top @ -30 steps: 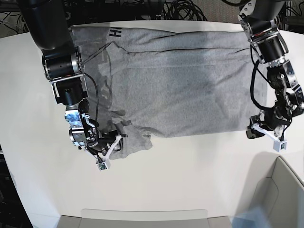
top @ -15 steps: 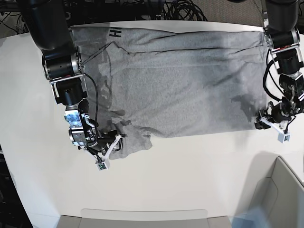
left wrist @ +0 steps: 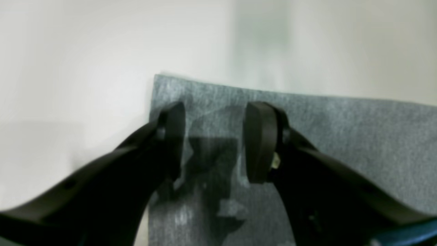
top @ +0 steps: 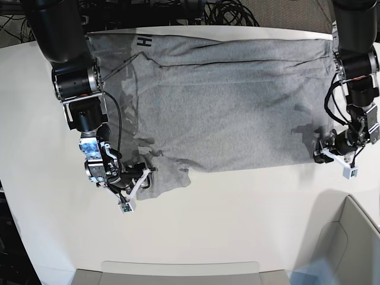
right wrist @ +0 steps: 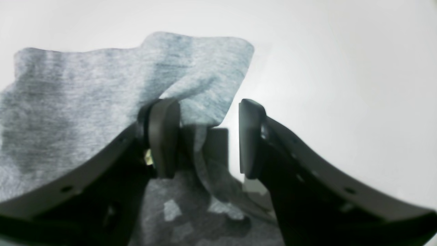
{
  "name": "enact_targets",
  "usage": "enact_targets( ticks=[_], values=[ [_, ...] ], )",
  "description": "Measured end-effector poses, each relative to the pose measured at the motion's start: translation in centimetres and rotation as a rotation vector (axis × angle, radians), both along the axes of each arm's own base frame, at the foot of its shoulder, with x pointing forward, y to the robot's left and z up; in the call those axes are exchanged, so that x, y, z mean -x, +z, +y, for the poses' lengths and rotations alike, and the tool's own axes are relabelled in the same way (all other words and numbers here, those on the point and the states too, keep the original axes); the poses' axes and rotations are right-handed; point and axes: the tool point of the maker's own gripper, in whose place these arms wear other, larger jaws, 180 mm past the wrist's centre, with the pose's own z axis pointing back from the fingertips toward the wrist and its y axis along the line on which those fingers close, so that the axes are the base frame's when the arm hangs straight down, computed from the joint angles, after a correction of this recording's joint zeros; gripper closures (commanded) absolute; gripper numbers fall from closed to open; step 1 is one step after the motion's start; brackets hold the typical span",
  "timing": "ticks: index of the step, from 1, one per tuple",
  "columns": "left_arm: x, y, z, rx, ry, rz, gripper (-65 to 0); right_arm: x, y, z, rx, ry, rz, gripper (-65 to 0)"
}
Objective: Fold the T-shirt properly
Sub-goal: 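Move the left gripper down to the opposite hem corner, then close the left gripper on the hem corner while the right holds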
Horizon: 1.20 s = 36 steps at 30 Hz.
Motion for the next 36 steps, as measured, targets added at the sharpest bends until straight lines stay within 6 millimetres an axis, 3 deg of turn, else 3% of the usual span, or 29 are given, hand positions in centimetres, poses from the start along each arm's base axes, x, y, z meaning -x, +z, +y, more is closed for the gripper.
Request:
enact_targets(
  ticks=[6,19,27,32,36],
  values=[
    [0.6,0.2,1.4,-0.024,0.012,0.01,-29.5,0.0,0.0,0.0,0.0,0.0,0.0,-27.9],
    [0.5,0.4,0.6,-0.01,-0.038,-0.002,-29.2,0.0,0.0,-0.3,0.003,-0.001,-0.001,-27.9],
    [0.8,1.2,2.5,-0.039,-0.016,-0.005,-26.7,0.0,0.0,-0.9,0.013,-0.005,0.0,-27.9],
    [-0.6,3.6,3.3,-0.048,0.002,-0.088,-26.6,0.0,0.0,-0.8,0.012,-0.005,-0.001,-27.9],
    [0.1,3.0,3.9,-0.042,0.026,-0.078,-26.6,0.0,0.0,-0.8,0.012,-0.005,0.0,-27.9]
  ],
)
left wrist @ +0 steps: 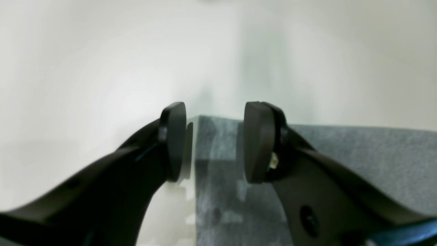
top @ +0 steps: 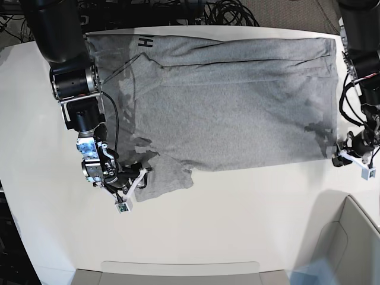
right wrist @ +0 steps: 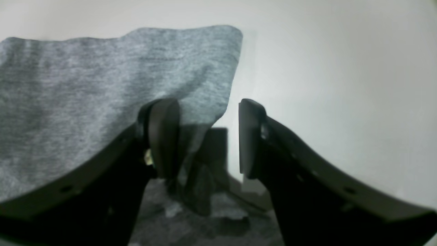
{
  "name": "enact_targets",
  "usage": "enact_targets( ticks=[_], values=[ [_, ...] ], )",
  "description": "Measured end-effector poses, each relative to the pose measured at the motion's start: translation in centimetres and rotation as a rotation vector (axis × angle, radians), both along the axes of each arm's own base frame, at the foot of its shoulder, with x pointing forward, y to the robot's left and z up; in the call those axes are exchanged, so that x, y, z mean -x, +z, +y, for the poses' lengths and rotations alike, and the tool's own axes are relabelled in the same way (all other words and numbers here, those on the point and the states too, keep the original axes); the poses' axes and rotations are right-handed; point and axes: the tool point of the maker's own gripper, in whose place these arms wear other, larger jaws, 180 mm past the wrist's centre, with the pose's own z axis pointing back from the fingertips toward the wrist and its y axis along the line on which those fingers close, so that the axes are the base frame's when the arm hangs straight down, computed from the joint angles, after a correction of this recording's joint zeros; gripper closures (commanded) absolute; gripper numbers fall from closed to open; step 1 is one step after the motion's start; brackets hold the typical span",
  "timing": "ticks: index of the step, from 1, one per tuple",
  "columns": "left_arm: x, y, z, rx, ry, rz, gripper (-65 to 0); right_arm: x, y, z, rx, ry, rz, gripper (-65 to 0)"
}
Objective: Fold the T-shirt properly
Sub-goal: 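Close the left gripper on the hem corner while the right holds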
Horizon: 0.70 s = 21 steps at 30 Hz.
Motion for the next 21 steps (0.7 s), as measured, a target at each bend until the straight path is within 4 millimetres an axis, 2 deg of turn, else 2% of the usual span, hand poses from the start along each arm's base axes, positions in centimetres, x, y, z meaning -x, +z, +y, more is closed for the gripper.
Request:
enact_targets(
  ticks=[4,8,10,15,21],
  values=[
    [2.3,-2.5,-0.2,-0.002,0.001,0.046,-26.7,0.0,0.0,0.0,0.001,0.001,0.001,-27.9],
    [2.6,-2.8,0.7,-0.018,0.056,0.054,-28.4,0.1,-0.1,0.0,0.001,0.001,0.002,-27.9],
    [2.8,-3.0,0.5,-0.013,0.044,0.048,-29.6,0.1,-0.1,-0.1,0.002,-0.001,0.002,-27.9],
    [2.8,-3.5,-1.1,-0.022,-0.036,0.062,-29.6,0.1,-0.1,0.0,0.001,0.0,0.002,-27.9],
    [1.3,-3.9,-4.2,0.019,-0.071,0.024,-29.5,0.0,0.0,0.5,0.007,0.006,0.001,-27.8]
  ],
)
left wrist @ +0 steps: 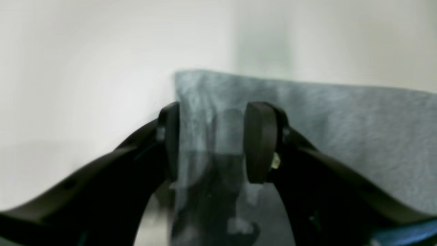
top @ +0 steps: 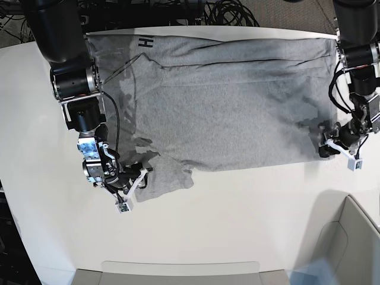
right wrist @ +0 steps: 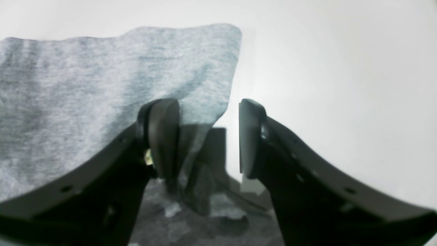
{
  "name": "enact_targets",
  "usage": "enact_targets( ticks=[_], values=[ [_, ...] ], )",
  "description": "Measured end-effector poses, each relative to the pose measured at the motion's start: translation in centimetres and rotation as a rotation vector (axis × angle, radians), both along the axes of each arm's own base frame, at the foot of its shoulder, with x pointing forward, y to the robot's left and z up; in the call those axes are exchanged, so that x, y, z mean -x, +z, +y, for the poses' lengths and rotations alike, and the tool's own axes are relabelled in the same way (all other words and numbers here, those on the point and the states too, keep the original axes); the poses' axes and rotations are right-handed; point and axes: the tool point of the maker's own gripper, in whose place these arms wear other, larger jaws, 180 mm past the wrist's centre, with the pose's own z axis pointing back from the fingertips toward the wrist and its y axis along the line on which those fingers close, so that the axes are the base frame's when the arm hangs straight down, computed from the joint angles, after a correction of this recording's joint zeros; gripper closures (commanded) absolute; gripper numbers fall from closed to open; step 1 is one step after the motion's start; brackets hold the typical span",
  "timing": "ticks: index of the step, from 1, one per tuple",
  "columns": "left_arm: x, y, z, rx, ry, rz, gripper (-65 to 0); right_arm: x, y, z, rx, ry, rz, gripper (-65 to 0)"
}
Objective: Fold the T-shirt properly
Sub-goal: 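Close the left gripper on the hem corner while the right holds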
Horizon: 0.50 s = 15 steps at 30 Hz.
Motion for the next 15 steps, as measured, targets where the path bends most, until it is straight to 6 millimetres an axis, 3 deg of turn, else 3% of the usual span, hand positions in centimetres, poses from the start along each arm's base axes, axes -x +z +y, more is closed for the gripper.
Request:
enact_targets(
  ticks=[2,5,10,15],
  values=[
    [-0.21,-0.11,-0.62,0.012,-0.006,-0.006,-28.7,-0.08,0.09,0.16,0.003,0.004,0.001,-25.6],
    [-0.25,-0.08,-0.7,0.017,-0.004,-0.009,-22.5,-0.08,0.11,0.31,0.003,0.005,0.005,-17.0],
    [-0.14,-0.18,-0.7,0.017,-0.005,-0.004,-1.3,-0.29,0.4,0.21,0.01,0.004,0.021,-1.2],
    [-0.15,-0.15,-0.7,0.017,-0.005,-0.002,0.0,-0.6,0.84,0.28,0.017,0.01,0.025,0.0]
  ],
)
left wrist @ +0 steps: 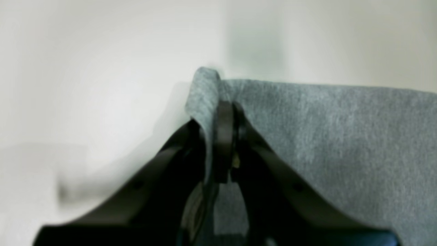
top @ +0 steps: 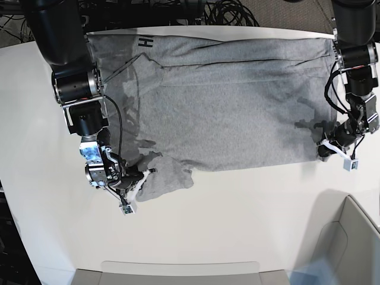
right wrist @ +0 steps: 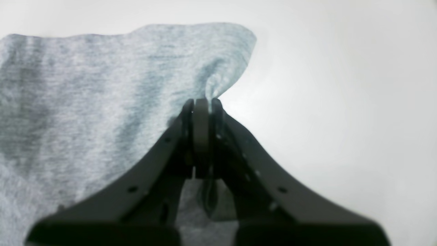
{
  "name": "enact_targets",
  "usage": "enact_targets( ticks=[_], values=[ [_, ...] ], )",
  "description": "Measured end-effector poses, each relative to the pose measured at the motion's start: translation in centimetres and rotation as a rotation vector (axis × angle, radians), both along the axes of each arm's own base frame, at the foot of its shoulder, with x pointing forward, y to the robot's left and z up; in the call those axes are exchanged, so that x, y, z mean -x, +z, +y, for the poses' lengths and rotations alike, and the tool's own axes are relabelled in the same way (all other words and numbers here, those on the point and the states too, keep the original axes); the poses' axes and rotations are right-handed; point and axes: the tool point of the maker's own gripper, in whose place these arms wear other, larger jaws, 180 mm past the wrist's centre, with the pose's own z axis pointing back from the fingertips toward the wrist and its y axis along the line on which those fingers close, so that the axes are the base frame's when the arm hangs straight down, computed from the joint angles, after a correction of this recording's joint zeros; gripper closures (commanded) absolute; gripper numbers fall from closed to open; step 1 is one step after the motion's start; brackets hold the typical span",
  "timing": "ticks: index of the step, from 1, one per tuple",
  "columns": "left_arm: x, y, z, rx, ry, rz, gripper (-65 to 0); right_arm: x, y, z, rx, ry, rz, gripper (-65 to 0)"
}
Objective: Fold the T-shirt properly
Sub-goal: 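Close the left gripper on the hem corner while the right holds, then lift the hem with both grippers and fold it toward the shoulder edge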
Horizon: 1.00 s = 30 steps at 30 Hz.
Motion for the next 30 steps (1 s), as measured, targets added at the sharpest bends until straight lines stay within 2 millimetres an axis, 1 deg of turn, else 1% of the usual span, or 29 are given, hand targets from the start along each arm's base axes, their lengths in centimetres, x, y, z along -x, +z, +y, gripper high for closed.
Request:
enact_targets(
  ticks=[3,6,9,13,15,16,17,20,22,23,24,26,28,30],
  values=[
    [-0.4,0.6,-0.2,-0.02,-0.029,0.008,0.0,-0.4,0.6,0.2,-0.001,0.004,-0.015,0.0],
    [-0.3,0.9,-1.0,-0.056,-0.087,0.04,0.0,-0.8,1.5,1.2,-0.005,0.022,-0.029,0.0],
    [-0.3,1.5,-1.9,-0.083,-0.14,0.046,0.0,-1.3,3.2,2.1,0.004,0.047,-0.046,0.0],
    [-0.6,3.7,-0.7,-0.087,-0.102,-0.013,0.0,-2.2,6.4,2.8,0.025,0.077,-0.095,0.0],
    [-0.3,4.7,0.2,-0.105,-0.091,-0.027,0.0,-2.3,7.4,3.0,0.034,0.089,-0.111,0.0],
    [0.0,4.8,0.4,-0.115,-0.093,-0.023,0.0,-2.2,7.6,3.3,0.03,0.094,-0.121,0.0],
    [0.3,4.8,0.4,-0.125,-0.098,-0.022,0.0,-2.0,7.7,3.5,0.026,0.099,-0.131,0.0],
    [1.5,3.9,0.1,-0.132,-0.113,0.001,0.0,-0.9,6.8,3.9,0.024,0.11,-0.12,0.0],
    [2.3,3.1,-0.2,-0.134,-0.122,0.023,0.0,0.1,6.1,3.7,0.034,0.112,-0.092,0.0],
    [2.4,3.1,-0.3,-0.137,-0.127,0.023,0.0,0.6,5.8,3.3,0.05,0.113,-0.071,0.0],
    [2.6,3.1,-0.4,-0.142,-0.132,0.02,0.0,1.0,5.8,3.0,0.06,0.117,-0.067,0.0],
    [2.7,3.5,-0.5,-0.157,-0.144,0.005,0.0,1.3,6.7,2.8,0.071,0.123,-0.101,0.0],
    [3.1,3.7,-0.6,-0.172,-0.157,-0.001,0.0,1.7,7.6,3.1,0.07,0.133,-0.13,0.0],
    [3.6,3.7,-0.9,-0.185,-0.173,-0.001,0.0,2.8,7.9,3.4,0.067,0.151,-0.136,0.0]
  ],
)
